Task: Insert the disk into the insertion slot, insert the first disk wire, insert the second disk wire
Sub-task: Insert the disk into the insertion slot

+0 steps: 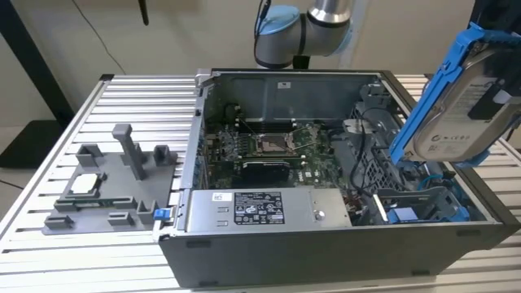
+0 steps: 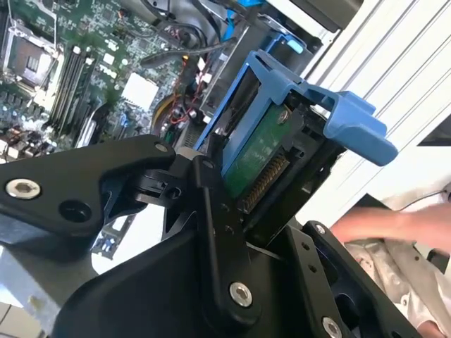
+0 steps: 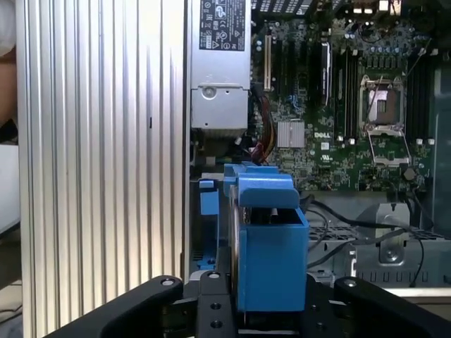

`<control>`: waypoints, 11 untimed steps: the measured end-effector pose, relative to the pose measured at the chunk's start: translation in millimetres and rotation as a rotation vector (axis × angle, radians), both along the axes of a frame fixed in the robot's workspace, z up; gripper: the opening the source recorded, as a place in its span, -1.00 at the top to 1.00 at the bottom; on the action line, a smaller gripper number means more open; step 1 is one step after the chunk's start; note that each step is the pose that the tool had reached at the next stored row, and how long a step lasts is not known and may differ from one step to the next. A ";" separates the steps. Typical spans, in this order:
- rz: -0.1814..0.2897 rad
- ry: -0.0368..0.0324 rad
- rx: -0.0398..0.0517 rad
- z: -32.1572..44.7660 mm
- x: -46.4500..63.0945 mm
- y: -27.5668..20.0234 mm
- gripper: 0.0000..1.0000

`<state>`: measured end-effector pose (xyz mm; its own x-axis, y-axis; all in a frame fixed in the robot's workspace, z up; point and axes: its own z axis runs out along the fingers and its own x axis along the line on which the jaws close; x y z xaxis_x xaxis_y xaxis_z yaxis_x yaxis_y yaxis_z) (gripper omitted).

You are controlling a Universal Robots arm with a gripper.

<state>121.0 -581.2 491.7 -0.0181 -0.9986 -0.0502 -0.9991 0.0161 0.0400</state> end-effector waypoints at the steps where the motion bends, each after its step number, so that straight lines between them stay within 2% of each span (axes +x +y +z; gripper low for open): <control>1: 0.000 0.0001 0.0005 -1.3 0.1 -1.0 1.00; 11: 0.000 -0.0008 0.0009 -13.0 2.4 -8.1 1.00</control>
<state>123.4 -589.3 478.7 -0.0181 -0.9985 -0.0512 -0.9991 0.0161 0.0392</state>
